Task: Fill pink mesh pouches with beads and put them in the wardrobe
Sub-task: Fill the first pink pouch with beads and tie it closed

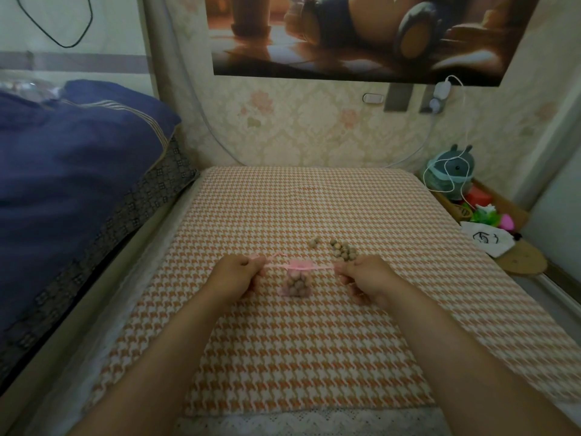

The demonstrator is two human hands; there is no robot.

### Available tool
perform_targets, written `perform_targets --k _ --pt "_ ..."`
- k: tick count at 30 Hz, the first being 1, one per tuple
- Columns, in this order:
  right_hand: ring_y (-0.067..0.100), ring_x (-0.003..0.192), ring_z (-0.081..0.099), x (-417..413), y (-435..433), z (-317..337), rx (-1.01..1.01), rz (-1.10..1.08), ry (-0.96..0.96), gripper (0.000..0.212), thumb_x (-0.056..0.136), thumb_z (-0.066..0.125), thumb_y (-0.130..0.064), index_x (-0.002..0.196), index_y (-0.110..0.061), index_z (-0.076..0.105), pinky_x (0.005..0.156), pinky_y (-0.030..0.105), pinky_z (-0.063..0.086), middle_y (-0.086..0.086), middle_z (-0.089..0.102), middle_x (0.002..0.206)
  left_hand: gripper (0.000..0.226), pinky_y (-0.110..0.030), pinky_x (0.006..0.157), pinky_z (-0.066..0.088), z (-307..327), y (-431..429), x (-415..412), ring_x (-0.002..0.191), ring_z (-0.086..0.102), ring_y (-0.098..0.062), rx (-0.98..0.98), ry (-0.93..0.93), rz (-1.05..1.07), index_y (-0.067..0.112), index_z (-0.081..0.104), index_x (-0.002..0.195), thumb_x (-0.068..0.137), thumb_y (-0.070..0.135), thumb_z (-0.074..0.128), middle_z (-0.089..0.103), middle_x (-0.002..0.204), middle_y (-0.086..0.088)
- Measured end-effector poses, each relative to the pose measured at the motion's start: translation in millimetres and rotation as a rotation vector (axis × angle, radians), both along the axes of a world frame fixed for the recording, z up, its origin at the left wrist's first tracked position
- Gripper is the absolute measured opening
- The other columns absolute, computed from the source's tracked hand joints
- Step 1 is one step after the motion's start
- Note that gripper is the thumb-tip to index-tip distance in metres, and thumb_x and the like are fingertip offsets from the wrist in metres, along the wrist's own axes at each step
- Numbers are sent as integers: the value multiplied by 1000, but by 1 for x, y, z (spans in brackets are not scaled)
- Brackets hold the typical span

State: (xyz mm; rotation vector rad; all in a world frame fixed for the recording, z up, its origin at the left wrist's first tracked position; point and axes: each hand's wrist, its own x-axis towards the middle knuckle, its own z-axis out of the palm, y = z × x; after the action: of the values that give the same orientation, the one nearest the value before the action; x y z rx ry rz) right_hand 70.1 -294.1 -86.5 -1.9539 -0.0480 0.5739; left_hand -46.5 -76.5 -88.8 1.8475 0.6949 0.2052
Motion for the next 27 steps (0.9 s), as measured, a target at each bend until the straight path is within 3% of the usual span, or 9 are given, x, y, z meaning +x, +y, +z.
perform_targets --k 3,7,9,11,16,18,21,24,27 --pt "16 46 51 -1 6 -1 118 -47 104 22 98 61 -23 81 -8 65 45 25 45 6 60 69 34 -22 48 46 0 -5 3 51 54 -15 -128 -22 36 7 66 74 97 30 56 59 61 -5" --pt "17 50 56 -9 19 -1 386 -84 293 20 102 52 -22 90 -8 60 44 26 49 7 64 79 33 -24 53 46 4 -17 9 64 60 -16 -639 -179 31 13 51 67 98 24 49 69 84 -8" --pt "15 47 59 -12 24 -1 482 -101 376 19 104 49 -19 91 -9 59 42 24 51 7 67 75 36 -22 49 44 5 -20 10 60 61 -14 -739 -199 -16 16 45 63 98 23 45 75 96 -7" --pt "16 49 63 -14 28 0 534 -87 405 15 104 48 -13 95 -7 58 44 24 54 8 68 72 37 -22 46 44 5 -23 12 56 63 -15 -772 -217 -22 16 44 63 99 21 42 75 90 -10" --pt "18 54 60 -21 32 1 293 20 74 22 95 49 6 112 0 62 53 31 56 14 64 78 27 -27 53 51 0 -30 18 59 57 -20 -504 -195 13 6 56 72 97 15 48 62 70 -10" --pt "16 67 63 -22 32 2 159 159 -106 29 89 59 -1 116 -10 67 58 31 54 7 66 89 22 -31 58 50 -2 -30 18 57 57 -20 -435 -203 -27 5 57 79 97 15 51 61 71 -11" --pt "7 95 65 -23 32 0 -53 402 -370 33 79 78 -22 112 -26 72 70 12 47 -9 68 109 5 -31 58 51 -3 -27 17 60 60 -17 -342 -192 -114 7 56 91 91 11 58 63 74 -10" --pt "3 86 68 -23 35 -5 43 413 -435 9 80 81 -25 87 -27 76 71 13 49 -7 75 95 33 -24 58 51 -9 -20 16 65 61 -13 -62 -155 -226 19 60 107 78 15 76 65 79 -6" --pt "13 73 70 -21 36 -6 19 386 -473 11 80 81 -36 84 -27 80 65 26 55 -4 77 84 28 -30 67 56 -16 -15 17 73 66 -15 178 -194 -325 25 73 95 70 23 86 73 83 0"
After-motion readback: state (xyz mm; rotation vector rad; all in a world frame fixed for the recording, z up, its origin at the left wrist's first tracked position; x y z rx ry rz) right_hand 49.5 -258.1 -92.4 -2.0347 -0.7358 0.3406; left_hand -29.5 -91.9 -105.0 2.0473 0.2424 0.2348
